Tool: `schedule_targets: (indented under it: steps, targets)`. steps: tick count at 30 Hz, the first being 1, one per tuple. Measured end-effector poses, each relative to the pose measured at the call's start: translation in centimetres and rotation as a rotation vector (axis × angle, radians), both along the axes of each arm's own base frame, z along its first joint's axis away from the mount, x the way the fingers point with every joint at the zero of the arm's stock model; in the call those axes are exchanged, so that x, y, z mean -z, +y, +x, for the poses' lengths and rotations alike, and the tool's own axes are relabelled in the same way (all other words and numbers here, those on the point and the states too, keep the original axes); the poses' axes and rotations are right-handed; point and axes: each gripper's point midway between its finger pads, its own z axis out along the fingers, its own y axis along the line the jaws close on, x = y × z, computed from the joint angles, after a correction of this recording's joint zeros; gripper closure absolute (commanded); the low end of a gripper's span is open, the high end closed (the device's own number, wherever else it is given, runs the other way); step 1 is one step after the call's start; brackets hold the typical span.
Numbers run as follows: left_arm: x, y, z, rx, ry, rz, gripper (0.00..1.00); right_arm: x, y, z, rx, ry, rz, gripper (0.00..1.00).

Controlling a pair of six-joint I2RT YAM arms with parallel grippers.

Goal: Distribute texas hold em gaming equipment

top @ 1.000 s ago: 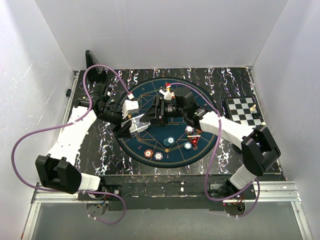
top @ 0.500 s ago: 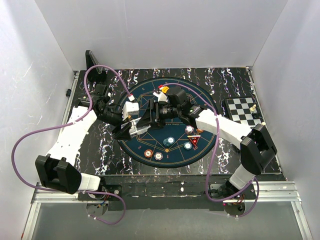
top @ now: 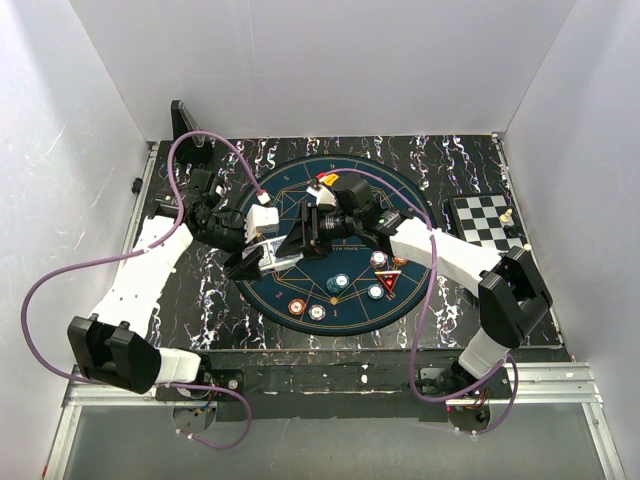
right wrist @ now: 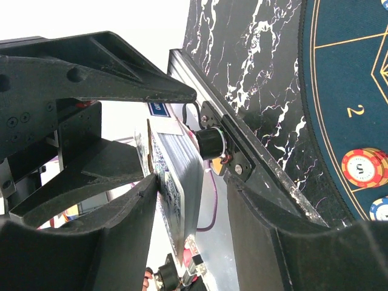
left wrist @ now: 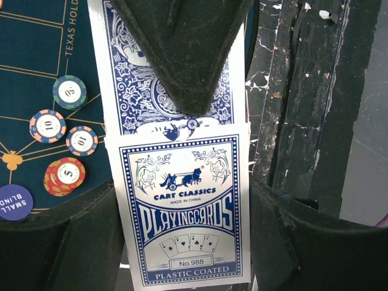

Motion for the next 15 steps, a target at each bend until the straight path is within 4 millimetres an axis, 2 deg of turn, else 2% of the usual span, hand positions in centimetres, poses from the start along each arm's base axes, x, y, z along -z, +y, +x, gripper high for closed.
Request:
schedule_targets:
  steps: [10, 15]
  targets:
    - [-0.1, -0.2, 0.1, -0.012, -0.028, -0.018, 0.77, 0.1, -0.7, 0.4, 0.007, -0.005, -0.011, 0.51]
    - [0.1, -0.7, -0.2, -0.035, -0.026, -0.054, 0.77, -0.2, -1.1, 0.4, 0.015, -0.006, -0.014, 0.5]
